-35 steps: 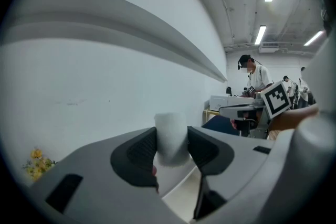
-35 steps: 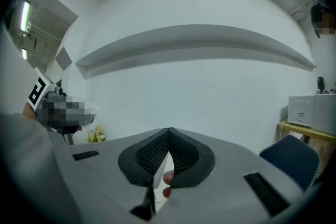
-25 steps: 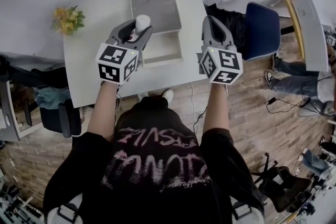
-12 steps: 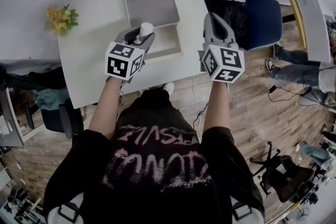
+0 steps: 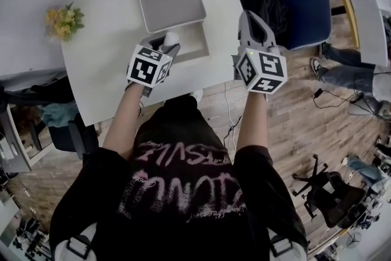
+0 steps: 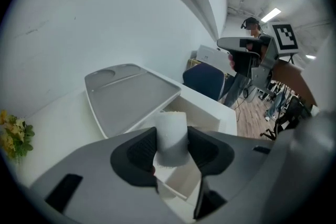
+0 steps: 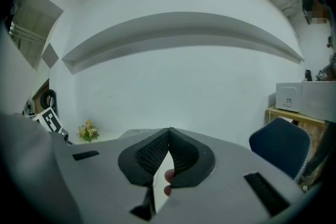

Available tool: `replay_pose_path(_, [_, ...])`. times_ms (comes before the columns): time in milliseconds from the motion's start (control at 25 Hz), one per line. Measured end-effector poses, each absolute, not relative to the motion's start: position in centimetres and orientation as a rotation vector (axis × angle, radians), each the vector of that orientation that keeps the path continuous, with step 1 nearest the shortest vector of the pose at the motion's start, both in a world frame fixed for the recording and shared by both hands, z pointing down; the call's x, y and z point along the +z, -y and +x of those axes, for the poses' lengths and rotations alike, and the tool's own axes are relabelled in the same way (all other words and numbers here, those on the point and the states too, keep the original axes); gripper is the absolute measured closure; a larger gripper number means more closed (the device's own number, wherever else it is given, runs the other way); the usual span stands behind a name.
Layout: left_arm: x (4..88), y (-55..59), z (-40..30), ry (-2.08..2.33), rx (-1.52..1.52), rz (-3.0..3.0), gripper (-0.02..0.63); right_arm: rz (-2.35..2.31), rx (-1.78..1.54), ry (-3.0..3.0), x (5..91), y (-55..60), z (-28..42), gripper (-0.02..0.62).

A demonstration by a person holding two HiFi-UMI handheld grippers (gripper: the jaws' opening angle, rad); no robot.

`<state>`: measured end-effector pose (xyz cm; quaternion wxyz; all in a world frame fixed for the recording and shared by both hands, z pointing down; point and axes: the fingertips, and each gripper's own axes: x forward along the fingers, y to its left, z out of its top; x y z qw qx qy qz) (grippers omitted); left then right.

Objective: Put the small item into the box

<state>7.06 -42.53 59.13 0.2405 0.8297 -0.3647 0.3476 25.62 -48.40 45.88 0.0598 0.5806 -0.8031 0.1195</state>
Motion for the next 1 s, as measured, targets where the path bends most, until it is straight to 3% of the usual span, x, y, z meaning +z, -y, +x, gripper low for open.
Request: replay_pose_path(1000, [60.7,42.2,7.6,0.937,1.028,2.278,0.414,1.767,0.381,2.427,46.6,48.7,25.8,0.584])
